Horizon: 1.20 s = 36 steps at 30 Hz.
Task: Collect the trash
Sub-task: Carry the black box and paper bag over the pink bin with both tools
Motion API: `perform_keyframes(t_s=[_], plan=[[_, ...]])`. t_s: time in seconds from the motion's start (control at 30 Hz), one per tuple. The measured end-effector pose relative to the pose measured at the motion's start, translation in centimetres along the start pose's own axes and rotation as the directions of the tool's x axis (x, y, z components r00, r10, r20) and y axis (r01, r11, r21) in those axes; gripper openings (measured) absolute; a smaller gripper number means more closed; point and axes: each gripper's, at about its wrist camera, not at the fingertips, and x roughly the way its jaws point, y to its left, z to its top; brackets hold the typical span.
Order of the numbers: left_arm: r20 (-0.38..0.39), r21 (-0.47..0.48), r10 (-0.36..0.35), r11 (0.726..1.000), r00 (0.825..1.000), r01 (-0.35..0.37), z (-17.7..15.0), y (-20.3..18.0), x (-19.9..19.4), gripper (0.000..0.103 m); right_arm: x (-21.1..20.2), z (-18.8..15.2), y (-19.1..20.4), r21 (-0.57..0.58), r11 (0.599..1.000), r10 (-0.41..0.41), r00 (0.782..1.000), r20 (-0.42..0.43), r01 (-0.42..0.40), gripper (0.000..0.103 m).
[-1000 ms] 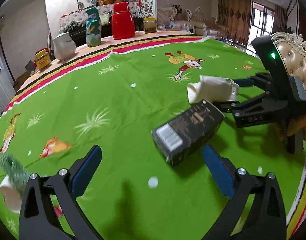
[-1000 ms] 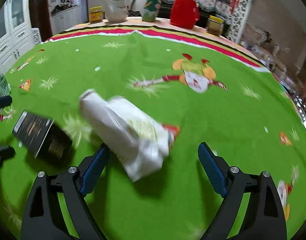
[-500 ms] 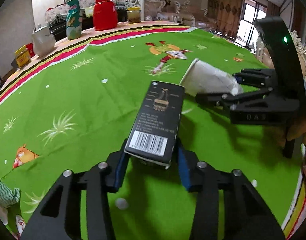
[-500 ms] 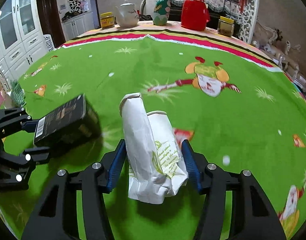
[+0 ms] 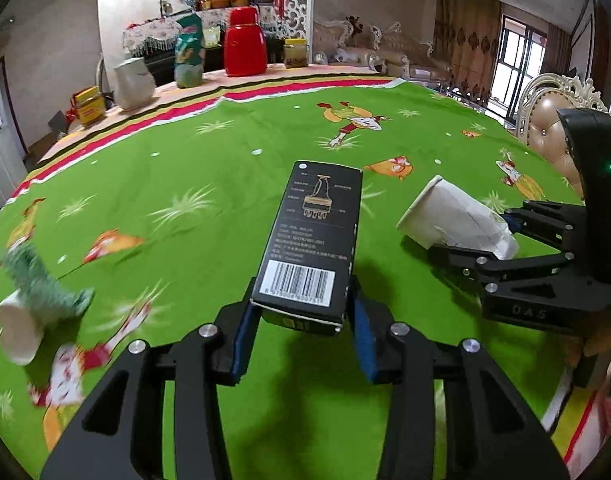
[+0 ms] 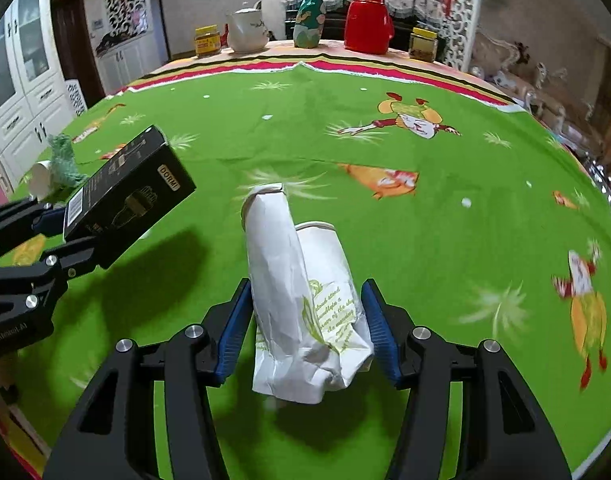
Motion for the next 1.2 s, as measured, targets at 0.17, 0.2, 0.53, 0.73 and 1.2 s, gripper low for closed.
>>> perform_keyframes(t_s=[0.17,0.2,0.53,0.73,1.2], plan=[[0.016,-0.031,0.016,0.999,1.000,-0.016,-2.6,1.8,-2.8,0.041,-2.2,-1.4,3.6,0.019,0.999,-0.034,0.999,0.041,0.033,0.054],[0.022,-0.036,0.019,0.999,1.000,-0.018,-2.9,2.2,-3.2,0.041,-2.4,-1.5,4.1,0.020,0.999,-0.037,0.998,0.048,0.036,0.054],[0.138,-0.087,0.066,0.995,0.988,-0.055,-6.7,5.5,-9.2,0.041,-7.0,-3.4,10.6,0.035,0.997,-0.074,0.980,0.185,0.068,0.054],[0.200,-0.118,0.097,0.990,0.975,-0.074,-8.5,7.3,-12.3,0.041,-8.8,-4.1,13.2,0.057,0.996,-0.073,0.968,0.241,0.061,0.054],[0.295,-0.184,0.146,0.978,0.944,-0.094,-13.7,10.0,-19.4,0.041,-12.4,-6.1,19.5,0.039,0.999,-0.027,0.951,0.308,0.016,0.054]])
